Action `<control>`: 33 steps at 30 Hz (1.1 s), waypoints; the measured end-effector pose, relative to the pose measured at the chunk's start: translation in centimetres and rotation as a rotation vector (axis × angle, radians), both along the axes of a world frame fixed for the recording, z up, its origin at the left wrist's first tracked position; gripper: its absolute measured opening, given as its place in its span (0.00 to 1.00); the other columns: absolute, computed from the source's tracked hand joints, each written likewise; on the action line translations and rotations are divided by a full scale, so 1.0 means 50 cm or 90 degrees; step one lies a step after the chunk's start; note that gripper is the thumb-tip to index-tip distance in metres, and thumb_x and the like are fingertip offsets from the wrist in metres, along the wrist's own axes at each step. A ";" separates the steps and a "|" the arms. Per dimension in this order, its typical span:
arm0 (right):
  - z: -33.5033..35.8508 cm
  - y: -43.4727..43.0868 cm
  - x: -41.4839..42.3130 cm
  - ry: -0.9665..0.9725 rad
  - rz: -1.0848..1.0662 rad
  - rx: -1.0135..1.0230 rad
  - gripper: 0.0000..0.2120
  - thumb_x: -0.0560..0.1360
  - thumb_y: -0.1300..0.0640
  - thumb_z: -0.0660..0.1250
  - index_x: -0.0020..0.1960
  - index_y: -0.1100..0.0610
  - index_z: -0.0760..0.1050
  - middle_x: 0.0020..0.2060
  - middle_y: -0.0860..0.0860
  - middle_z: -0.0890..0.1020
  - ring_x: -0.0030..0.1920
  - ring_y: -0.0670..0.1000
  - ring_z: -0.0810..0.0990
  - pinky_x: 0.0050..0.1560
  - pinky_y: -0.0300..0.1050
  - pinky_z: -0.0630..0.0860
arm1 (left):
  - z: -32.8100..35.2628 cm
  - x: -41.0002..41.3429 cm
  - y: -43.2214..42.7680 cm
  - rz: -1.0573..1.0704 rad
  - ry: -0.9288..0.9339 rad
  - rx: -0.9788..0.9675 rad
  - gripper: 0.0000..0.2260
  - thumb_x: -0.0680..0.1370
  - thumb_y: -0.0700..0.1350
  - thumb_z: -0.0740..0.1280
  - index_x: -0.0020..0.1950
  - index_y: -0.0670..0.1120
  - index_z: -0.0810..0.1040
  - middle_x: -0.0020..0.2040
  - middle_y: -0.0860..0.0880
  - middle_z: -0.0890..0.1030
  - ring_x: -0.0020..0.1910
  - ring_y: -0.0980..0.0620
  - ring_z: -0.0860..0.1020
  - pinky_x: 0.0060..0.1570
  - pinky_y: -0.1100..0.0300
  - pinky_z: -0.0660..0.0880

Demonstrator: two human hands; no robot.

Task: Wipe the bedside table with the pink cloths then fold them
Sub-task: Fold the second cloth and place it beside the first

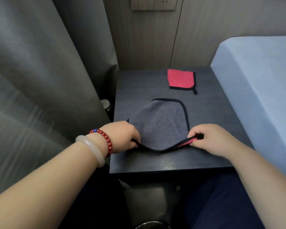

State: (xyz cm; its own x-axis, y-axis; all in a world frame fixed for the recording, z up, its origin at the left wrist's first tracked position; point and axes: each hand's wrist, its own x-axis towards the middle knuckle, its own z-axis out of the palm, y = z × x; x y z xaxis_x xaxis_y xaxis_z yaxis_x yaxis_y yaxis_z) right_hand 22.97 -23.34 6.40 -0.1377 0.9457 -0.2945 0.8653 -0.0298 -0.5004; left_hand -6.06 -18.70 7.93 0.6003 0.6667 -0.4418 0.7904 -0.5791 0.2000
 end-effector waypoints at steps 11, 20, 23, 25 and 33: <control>0.066 0.056 0.034 0.027 -0.002 -0.055 0.05 0.67 0.50 0.76 0.38 0.47 0.80 0.34 0.48 0.81 0.35 0.47 0.76 0.39 0.42 0.70 | 0.064 0.004 0.049 0.138 -0.152 -0.009 0.06 0.77 0.49 0.68 0.52 0.51 0.83 0.46 0.55 0.82 0.44 0.58 0.77 0.50 0.65 0.71; 0.109 0.163 -0.011 0.094 -0.235 0.497 0.04 0.71 0.54 0.70 0.46 0.52 0.80 0.42 0.46 0.80 0.46 0.51 0.76 0.46 0.39 0.66 | 0.157 0.037 0.169 0.278 -0.416 0.478 0.13 0.77 0.48 0.62 0.57 0.51 0.82 0.60 0.50 0.81 0.62 0.49 0.77 0.64 0.52 0.71; 0.134 0.164 -0.022 0.124 -0.224 0.597 0.04 0.72 0.58 0.67 0.46 0.55 0.79 0.45 0.46 0.79 0.50 0.50 0.75 0.49 0.38 0.67 | 0.188 0.045 0.174 0.253 -0.417 0.576 0.14 0.78 0.47 0.61 0.59 0.50 0.82 0.67 0.47 0.76 0.69 0.44 0.70 0.69 0.43 0.64; 0.127 0.149 -0.021 0.122 -0.170 0.635 0.03 0.72 0.61 0.67 0.46 0.57 0.78 0.51 0.48 0.81 0.55 0.52 0.76 0.56 0.39 0.69 | 0.179 0.044 0.153 0.197 -0.358 0.610 0.14 0.78 0.46 0.61 0.61 0.50 0.81 0.70 0.46 0.73 0.72 0.41 0.66 0.68 0.37 0.61; -0.042 0.047 0.032 -0.021 0.067 0.249 0.10 0.70 0.58 0.72 0.45 0.43 0.77 0.50 0.42 0.84 0.58 0.48 0.80 0.72 0.51 0.60 | -0.034 -0.022 0.016 -0.056 -0.128 0.370 0.12 0.71 0.45 0.72 0.54 0.52 0.84 0.63 0.48 0.80 0.66 0.43 0.75 0.63 0.35 0.67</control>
State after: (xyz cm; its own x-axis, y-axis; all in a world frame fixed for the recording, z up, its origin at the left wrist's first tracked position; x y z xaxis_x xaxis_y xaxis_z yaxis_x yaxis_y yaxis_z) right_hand 24.56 -20.99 4.29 -0.2368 0.9683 0.0795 0.8690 0.2477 -0.4284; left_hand -7.15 -17.90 6.21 0.6974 0.7088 0.1063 0.7147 -0.6989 -0.0282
